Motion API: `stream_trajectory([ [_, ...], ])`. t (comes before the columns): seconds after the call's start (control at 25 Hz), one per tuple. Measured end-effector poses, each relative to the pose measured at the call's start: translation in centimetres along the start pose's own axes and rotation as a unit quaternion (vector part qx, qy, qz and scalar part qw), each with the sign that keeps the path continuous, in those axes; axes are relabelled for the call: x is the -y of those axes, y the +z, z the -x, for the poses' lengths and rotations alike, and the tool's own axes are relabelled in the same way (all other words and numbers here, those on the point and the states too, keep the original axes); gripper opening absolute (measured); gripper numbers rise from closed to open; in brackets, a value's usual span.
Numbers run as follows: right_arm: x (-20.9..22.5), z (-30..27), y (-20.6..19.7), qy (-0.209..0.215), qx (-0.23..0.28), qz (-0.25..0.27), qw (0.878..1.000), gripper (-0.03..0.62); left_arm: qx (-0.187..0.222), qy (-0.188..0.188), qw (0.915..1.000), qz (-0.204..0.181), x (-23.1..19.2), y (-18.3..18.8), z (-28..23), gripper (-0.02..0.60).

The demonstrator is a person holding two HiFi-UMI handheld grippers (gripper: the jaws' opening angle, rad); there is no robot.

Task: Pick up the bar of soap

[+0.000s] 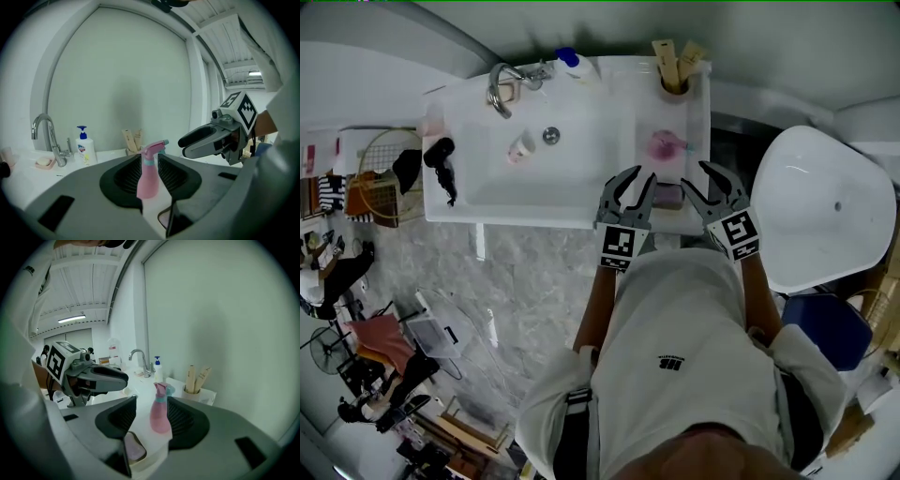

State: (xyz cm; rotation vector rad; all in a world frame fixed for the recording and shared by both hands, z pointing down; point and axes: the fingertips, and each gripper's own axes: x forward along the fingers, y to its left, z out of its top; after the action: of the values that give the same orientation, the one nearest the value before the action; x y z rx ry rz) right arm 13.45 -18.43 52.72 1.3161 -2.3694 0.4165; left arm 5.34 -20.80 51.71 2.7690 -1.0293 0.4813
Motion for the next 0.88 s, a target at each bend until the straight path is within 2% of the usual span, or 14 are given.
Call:
stream_trajectory([
  [0.44,-1.6,-2.7,-2.7,0.061,-0.048,0.031,0.996,0.219,-0.033,0.028,0.9987,0.026,-0.7,-3.5,0.2,0.123],
  [0.88,-4.6,-5.0,-7.0,0.144,-0.118,0.080,0.979,0.219,-0.066,0.042,0.9958,0.046,-1.4,-7.1,0.6,0.123],
])
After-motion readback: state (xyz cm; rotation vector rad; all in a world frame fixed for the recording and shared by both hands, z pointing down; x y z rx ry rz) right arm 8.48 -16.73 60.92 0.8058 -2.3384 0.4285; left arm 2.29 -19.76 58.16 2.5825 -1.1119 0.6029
